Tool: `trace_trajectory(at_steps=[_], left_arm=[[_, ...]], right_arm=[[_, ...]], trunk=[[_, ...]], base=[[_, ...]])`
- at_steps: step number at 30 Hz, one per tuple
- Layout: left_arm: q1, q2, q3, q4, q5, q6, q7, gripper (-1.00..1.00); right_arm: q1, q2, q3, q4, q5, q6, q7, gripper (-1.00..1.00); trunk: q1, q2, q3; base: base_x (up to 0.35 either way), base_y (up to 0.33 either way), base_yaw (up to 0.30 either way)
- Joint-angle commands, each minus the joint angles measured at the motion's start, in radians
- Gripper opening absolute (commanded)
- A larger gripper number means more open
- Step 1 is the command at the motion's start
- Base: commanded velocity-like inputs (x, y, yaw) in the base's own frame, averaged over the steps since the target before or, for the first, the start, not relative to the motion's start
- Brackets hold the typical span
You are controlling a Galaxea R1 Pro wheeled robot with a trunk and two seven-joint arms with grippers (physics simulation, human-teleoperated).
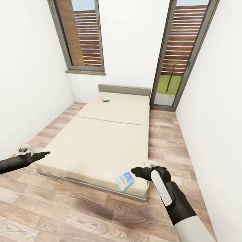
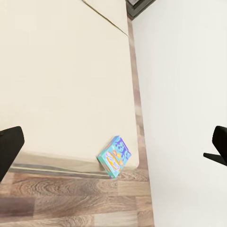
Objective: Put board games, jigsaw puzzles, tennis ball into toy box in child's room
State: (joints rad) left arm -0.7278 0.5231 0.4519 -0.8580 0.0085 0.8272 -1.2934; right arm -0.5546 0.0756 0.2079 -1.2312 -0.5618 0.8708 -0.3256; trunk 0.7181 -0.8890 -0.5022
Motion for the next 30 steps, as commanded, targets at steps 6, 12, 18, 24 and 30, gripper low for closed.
trace_trajectory(at_steps=[6, 12, 18, 24, 30], left_arm=[[-0.001, 0.000, 0.001, 0.000, 0.001, 0.010, -0.003, 1.00], [-0.001, 0.000, 0.001, 0.000, 0.001, 0.010, -0.004, 1.00], [-0.001, 0.000, 0.001, 0.000, 0.001, 0.010, -0.004, 1.00], [-0.001, 0.001, 0.001, 0.000, 0.001, 0.010, -0.004, 1.00], [-0.001, 0.001, 0.001, 0.000, 0.001, 0.010, -0.005, 1.00]], right_arm=[[-0.001, 0.000, 0.001, -0.001, -0.010, 0.002, -0.010, 1.00], [-0.001, 0.000, 0.001, -0.001, -0.010, 0.002, -0.010, 1.00], [-0.001, 0.000, 0.001, -0.002, -0.010, 0.002, -0.010, 1.00], [-0.001, 0.000, 0.001, -0.002, -0.010, 0.002, -0.010, 1.00], [-0.001, 0.000, 0.001, -0.002, -0.010, 0.002, -0.011, 1.00]], trunk=[[0.000, -0.001, 0.009], [0.000, -0.001, 0.019], [0.000, -0.001, 0.029], [0.000, -0.001, 0.038], [0.000, -0.001, 0.048]], base=[[0.044, 0.004, 0.066], [0.149, 0.080, 0.066], [0.142, 0.089, 0.066], [0.040, 0.025, 0.066], [0.011, 0.007, 0.047]])
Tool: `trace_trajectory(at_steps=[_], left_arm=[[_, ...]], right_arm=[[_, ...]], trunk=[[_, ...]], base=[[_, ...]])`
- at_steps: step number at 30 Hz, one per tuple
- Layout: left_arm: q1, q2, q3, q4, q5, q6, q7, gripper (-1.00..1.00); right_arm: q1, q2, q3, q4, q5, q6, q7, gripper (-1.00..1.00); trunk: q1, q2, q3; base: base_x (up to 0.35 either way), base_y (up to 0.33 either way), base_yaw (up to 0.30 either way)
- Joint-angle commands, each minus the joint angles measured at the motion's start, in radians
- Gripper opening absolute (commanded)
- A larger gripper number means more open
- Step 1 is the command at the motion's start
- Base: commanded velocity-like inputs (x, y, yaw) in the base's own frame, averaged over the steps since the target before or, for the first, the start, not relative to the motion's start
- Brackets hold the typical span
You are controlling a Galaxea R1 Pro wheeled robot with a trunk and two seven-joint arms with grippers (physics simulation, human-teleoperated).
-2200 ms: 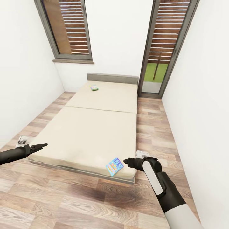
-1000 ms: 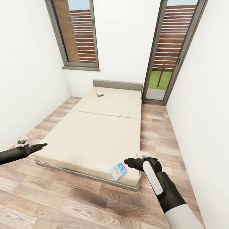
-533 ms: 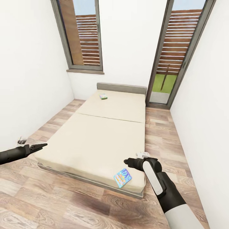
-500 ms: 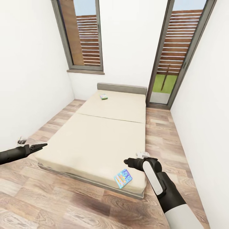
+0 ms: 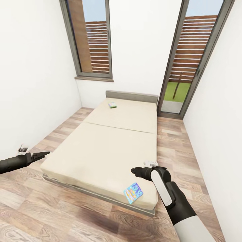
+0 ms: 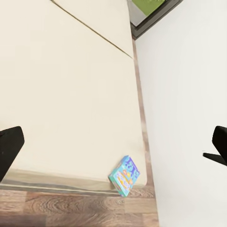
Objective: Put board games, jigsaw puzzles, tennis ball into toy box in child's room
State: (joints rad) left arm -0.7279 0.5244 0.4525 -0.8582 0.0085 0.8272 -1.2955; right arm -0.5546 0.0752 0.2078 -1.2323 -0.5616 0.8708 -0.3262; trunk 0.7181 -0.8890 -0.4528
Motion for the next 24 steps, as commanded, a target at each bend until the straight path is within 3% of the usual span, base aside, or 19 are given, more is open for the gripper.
trace_trajectory(at_steps=[1, 10, 24], left_arm=[[-0.001, 0.000, 0.001, 0.000, 0.001, 0.010, -0.004, 1.00], [-0.001, 0.000, 0.001, 0.000, -0.002, 0.010, -0.032, 1.00], [-0.001, 0.001, 0.002, 0.001, -0.006, 0.009, -0.053, 1.00]], right_arm=[[-0.001, 0.000, 0.001, -0.001, -0.011, 0.002, -0.010, 1.00], [-0.001, 0.000, 0.001, 0.000, -0.012, 0.002, -0.010, 1.00], [-0.001, 0.001, 0.001, 0.001, -0.012, 0.001, -0.008, 1.00]], trunk=[[0.000, -0.001, 0.001], [0.000, -0.001, 0.015], [0.000, -0.001, 0.038]], base=[[0.005, 0.003, 0.022], [0.002, 0.036, 0.004], [0.000, 0.210, -0.062]])
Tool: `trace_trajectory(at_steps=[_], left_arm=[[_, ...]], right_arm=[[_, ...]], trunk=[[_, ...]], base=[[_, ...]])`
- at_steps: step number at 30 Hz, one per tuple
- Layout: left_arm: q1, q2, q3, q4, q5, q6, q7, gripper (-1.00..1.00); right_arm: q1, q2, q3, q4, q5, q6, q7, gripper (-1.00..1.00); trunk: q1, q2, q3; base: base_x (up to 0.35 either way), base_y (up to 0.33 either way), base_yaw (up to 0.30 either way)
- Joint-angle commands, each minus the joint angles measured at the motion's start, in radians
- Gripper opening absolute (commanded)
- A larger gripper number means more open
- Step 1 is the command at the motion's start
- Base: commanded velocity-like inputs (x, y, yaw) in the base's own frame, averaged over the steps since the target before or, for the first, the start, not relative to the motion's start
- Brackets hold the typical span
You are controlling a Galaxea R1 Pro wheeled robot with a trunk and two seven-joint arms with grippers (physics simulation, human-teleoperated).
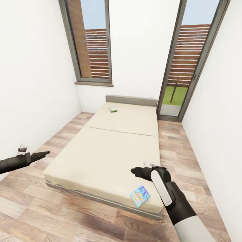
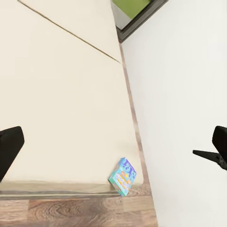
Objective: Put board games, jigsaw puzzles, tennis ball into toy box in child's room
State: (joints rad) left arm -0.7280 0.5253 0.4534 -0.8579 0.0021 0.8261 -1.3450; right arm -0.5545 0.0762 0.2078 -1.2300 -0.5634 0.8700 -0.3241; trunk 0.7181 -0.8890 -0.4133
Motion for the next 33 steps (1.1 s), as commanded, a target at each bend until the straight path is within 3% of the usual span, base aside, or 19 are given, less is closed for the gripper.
trace_trajectory(at_steps=[1, 33], left_arm=[[-0.001, 0.000, 0.001, 0.000, 0.000, 0.010, -0.004, 1.00], [0.000, 0.001, 0.002, 0.000, 0.001, 0.010, -0.008, 1.00]], right_arm=[[-0.001, 0.000, 0.001, -0.001, -0.010, 0.002, -0.010, 1.00], [-0.001, 0.001, 0.002, 0.001, -0.010, 0.001, -0.009, 1.00]], trunk=[[0.000, -0.001, 0.001], [0.000, -0.001, 0.053]], base=[[0.000, 0.107, -0.081], [-0.030, 0.022, -0.085]])
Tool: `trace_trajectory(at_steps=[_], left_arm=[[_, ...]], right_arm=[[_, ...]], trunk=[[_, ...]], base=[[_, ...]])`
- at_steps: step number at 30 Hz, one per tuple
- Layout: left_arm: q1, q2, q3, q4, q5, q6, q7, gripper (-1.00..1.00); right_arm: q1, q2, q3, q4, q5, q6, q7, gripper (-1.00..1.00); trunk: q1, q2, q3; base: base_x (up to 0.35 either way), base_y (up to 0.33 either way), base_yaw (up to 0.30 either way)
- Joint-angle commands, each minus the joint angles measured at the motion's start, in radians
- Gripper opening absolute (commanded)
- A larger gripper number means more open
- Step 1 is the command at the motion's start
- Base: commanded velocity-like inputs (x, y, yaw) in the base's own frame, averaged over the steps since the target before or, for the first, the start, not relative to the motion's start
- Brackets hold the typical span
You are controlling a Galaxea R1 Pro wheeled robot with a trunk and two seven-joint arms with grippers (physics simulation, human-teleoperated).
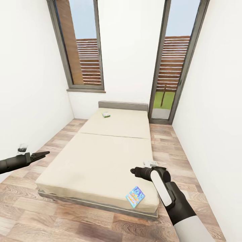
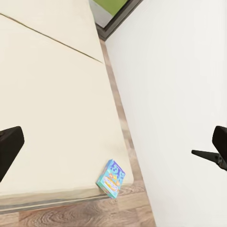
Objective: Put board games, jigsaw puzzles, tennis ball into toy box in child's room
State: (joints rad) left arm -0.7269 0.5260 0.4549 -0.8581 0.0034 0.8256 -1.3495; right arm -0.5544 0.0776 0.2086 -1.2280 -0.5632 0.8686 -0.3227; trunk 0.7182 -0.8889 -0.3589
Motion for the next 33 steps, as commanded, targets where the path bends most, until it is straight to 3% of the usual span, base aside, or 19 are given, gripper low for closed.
trace_trajectory(at_steps=[1, 25, 33], left_arm=[[-0.001, 0.000, 0.001, 0.000, 0.000, 0.010, -0.003, 1.00], [0.000, 0.002, 0.001, 0.000, -0.001, 0.010, -0.003, 1.00], [0.000, 0.002, 0.001, 0.000, -0.001, 0.010, -0.003, 1.00]], right_arm=[[-0.001, 0.000, 0.001, 0.000, -0.010, 0.002, -0.010, 1.00], [-0.001, 0.000, 0.000, 0.001, -0.011, 0.001, -0.009, 1.00], [-0.001, 0.000, 0.000, 0.001, -0.011, 0.001, -0.009, 1.00]], trunk=[[0.000, -0.001, 0.000], [0.000, -0.001, 0.023], [0.000, -0.001, 0.031]], base=[[-0.054, 0.006, -0.086], [-0.011, 0.003, -0.035], [0.000, 0.120, -0.124]])
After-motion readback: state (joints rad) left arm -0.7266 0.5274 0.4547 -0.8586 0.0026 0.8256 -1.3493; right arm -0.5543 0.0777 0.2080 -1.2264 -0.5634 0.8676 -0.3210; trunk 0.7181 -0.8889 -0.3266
